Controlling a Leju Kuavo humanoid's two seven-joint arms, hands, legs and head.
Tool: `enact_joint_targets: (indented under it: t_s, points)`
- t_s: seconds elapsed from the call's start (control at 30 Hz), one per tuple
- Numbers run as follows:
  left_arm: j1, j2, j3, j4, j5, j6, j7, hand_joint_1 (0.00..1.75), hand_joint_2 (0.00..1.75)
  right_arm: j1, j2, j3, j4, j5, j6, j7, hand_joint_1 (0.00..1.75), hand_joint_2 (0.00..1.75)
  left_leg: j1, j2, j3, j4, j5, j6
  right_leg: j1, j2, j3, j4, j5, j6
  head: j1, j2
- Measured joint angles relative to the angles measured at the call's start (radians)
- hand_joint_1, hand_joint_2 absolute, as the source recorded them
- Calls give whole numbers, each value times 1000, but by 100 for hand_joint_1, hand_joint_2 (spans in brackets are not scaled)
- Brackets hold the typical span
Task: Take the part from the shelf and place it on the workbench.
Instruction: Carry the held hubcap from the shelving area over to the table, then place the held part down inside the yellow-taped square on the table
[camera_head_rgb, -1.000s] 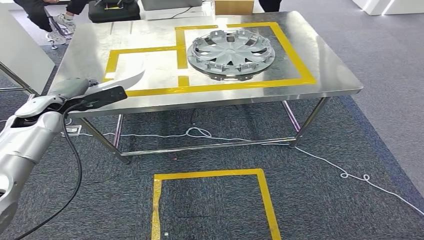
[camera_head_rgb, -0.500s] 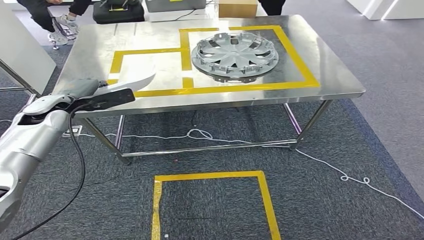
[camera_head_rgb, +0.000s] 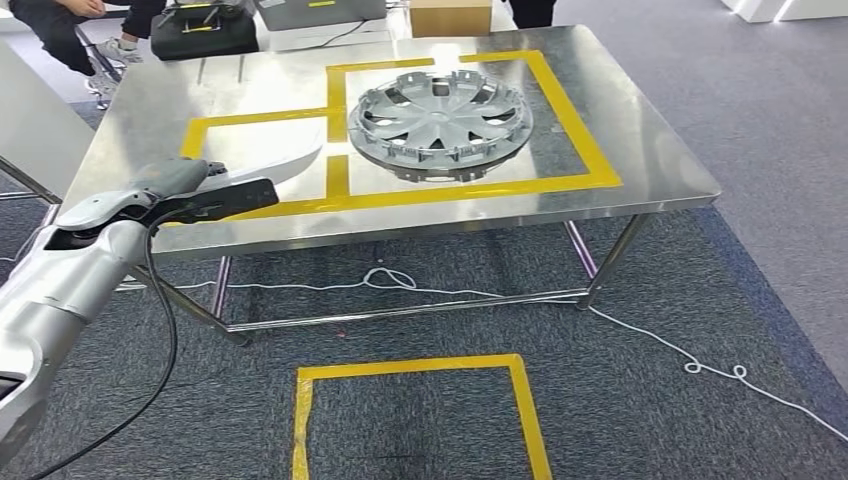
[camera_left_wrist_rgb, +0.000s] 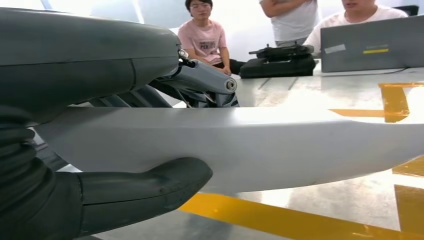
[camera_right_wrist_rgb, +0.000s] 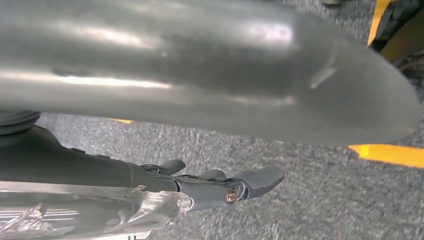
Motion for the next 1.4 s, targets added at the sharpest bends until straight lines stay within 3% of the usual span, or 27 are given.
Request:
enact_joint_targets:
  t_s: [0.07, 0.1, 0.13, 0.2, 0.23, 0.27, 0.37, 0.43, 0.5, 0.57, 0.6, 0.63, 0.73, 0.77, 0.8, 0.87, 0.93, 0.97, 1.03, 1.1, 1.13, 1.17, 1.23, 1.27, 1.3, 1.4]
  points:
    - [13, 1, -3, 3, 0, 0, 1, 175, 175, 5, 0, 0, 0, 0, 0, 0, 0, 0, -2, 0, -64, 41, -57, 6, 4, 4, 34, -3, -25, -2, -2, 0]
    - [18, 1, -4, 4, 0, 0, 1, 175, 175, 6, 0, 0, 0, 1, 0, 0, 0, 0, -3, 0, -76, 24, -58, 11, 6, 6, 54, -5, -39, -2, -3, 0]
    - [21, 3, -5, 5, 1, 0, 1, 175, 175, 6, 0, 0, 0, 1, 0, 0, 0, 0, -4, 0, -77, -17, -27, 17, 7, 7, 76, -6, -53, -2, -3, 0]
    - [22, 7, -7, 8, 3, 0, 1, 175, 175, 5, 0, 0, 0, 2, 0, 0, 0, 0, -9, 6, -64, -140, 96, 27, 11, 10, 115, -12, -81, 2, -5, 0]
    - [22, 9, -8, 9, 5, 0, 2, 175, 175, 4, 0, 0, 0, 2, 0, 1, 0, 0, -12, 9, -54, -193, 143, 30, 13, 11, 133, -20, -99, 7, -7, 0]
    - [21, 12, -8, 8, 6, 0, 2, 175, 175, 3, -1, 0, 0, 2, 0, 1, 0, 0, -14, 10, -43, -231, 167, 33, 15, 12, 156, -26, -114, 12, -9, 0]
    - [7, 12, -9, 6, 6, 1, 3, 175, 175, -1, -4, 0, 0, 4, -1, 1, 0, 0, -11, 0, -2, -260, 146, 42, 19, 5, 209, -19, -119, 27, -7, 0]
    - [-2, 12, -10, 6, 6, 1, 3, 175, 175, -7, -6, 0, 0, 5, -1, 1, 0, 0, -10, -4, 25, -260, 149, 52, 17, -4, 173, 61, -135, 33, -2, 0]
    - [-1, 14, -11, 6, 6, 1, 4, 175, 175, -7, -6, 0, 1, 5, -1, 1, 0, 0, -14, -4, 46, -259, 148, 61, 17, -10, 83, 197, -191, 36, 1, 0]
    - [1, 13, -12, 7, 6, 0, 5, 175, 175, -3, -6, 0, 1, 5, -1, 2, 0, 0, -20, -8, 63, -257, 136, 67, 19, -10, -2, 265, -238, 36, 4, 0]
    - [2, 12, -12, 7, 6, 0, 5, 175, 175, -1, -6, 0, 1, 5, -1, 2, 0, 0, -22, -9, 73, -256, 129, 68, 21, -10, -24, 249, -235, 33, 4, 0]
    - [2, 12, -12, 7, 6, 0, 5, 175, 175, 1, -6, 0, 1, 5, -1, 2, 0, 0, -24, -11, 85, -256, 120, 68, 23, -10, -30, 202, -206, 29, 5, 0]
    - [3, 10, -13, 8, 6, 1, 5, 175, 175, 4, -6, 0, 1, 5, -1, 2, 0, 0, -31, -9, 119, -256, 90, 62, 31, -11, -13, 24, -22, 13, 4, 0]
    - [2, 10, -12, 9, 6, 1, 6, 175, 175, 4, -6, 0, 1, 6, -1, 2, 0, 0, -32, -9, 125, -257, 83, 59, 33, -11, -8, -3, 17, 9, 3, 0]
    - [1, 10, -12, 9, 6, 2, 7, 175, 175, 4, -6, 0, 1, 6, -1, 2, 0, 0, -33, -9, 129, -255, 81, 55, 34, -11, -5, -11, 29, 4, 2, 0]
    - [0, 11, -12, 9, 7, 3, 8, 175, 175, 1, -6, 0, 2, 7, -1, 2, 0, 0, -33, -9, 111, -223, 94, 45, 31, -10, 7, -17, 19, -5, 1, 0]
    - [1, 10, -12, 8, 7, 4, 9, 175, 175, -1, -7, 0, 2, 7, -2, 2, 0, 0, -32, -8, 47, -124, 109, 32, 25, -9, 24, -24, 7, -13, 0, 0]
    - [2, 10, -12, 8, 8, 4, 9, 175, 175, -1, -7, 0, 2, 7, -3, 2, 0, 0, -29, -7, 1, -63, 100, 27, 23, -8, 34, -28, -1, -14, 0, 0]
    - [9, 10, -12, 9, 8, 5, 11, 175, 175, 2, -7, 0, 2, 7, -3, 1, 0, 0, -25, -7, -79, 28, 43, 20, 20, -5, 59, -30, -23, -14, -1, 0]
    - [18, 10, -12, 11, 8, 5, 12, 175, 175, 4, -6, 0, 2, 8, -2, 1, 0, 0, -20, -6, -121, 39, -9, 13, 15, -3, 92, -31, -50, -10, 0, 0]
    - [21, 10, -12, 12, 9, 5, 12, 175, 175, 4, -6, 0, 2, 8, -2, 1, 0, 0, -18, -6, -124, 9, -4, 11, 12, -2, 111, -31, -65, -7, 0, 0]
    - [22, 11, -12, 12, 9, 5, 13, 175, 175, 4, -6, 0, 2, 8, -2, 1, 0, 0, -14, -5, -119, -40, 32, 7, 9, -1, 133, -29, -81, -2, 0, 0]
    - [26, 12, -12, 15, 10, 6, 18, 175, 175, 4, -7, 0, 2, 8, -2, 2, 0, 0, -5, 6, -95, -165, 170, 3, 8, 2, 170, -22, -121, 13, -4, 0]
    - [29, 12, -11, 16, 10, 7, 22, 175, 175, 4, -8, 0, 2, 8, -2, 2, 0, 0, -3, 11, -87, -203, 222, 4, 9, 2, 185, -18, -144, 20, -6, 0]
    - [32, 11, -11, 17, 10, 8, 28, 175, 175, 2, -9, -1, 2, 8, -2, 3, 0, 0, -1, 16, -83, -218, 246, 7, 11, 1, 196, -17, -166, 25, -8, 0]
    - [25, 8, -10, 15, 4, 17, 47, 175, 175, -8, -10, -1, 2, 8, -3, 4, 0, 0, 1, 13, -80, -201, 223, 26, 10, -8, 220, -15, -208, 34, -8, 0]
